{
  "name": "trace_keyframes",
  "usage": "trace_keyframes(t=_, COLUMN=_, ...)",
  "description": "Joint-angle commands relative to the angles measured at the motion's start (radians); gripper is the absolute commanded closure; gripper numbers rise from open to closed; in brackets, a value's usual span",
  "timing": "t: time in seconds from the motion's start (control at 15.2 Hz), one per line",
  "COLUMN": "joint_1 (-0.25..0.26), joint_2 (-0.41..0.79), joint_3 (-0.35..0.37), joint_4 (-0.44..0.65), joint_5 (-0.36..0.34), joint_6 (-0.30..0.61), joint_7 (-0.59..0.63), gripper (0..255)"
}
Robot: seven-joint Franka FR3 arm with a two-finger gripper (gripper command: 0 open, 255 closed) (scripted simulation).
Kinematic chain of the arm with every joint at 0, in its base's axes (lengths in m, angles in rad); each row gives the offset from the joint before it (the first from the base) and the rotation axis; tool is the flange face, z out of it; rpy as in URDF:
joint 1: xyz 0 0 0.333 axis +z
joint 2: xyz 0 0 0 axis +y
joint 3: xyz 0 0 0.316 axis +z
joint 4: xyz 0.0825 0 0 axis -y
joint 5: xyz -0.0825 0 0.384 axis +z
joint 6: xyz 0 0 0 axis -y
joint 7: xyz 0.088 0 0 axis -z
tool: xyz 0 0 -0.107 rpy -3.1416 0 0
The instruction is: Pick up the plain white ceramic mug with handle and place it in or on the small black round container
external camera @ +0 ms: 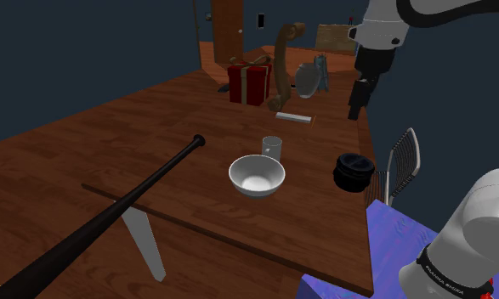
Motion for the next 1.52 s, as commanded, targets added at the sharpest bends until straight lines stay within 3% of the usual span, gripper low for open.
trace_keyframes(t=0.0, joint_1=0.0, joint_2=0.0, joint_3=0.0, joint_4=0.0, joint_5=0.0, joint_6=0.0, joint_7=0.0, gripper=0)
trace_keyframes(t=0.73, joint_1=-0.028, joint_2=0.418, joint_3=-0.015, joint_4=0.146, joint_5=0.012, joint_6=0.227, joint_7=0.026, gripper=0)
trace_keyframes(t=1.45, joint_1=-0.044, joint_2=0.859, joint_3=-0.029, joint_4=0.447, joint_5=0.033, joint_6=0.322, joint_7=0.039, gripper=0)
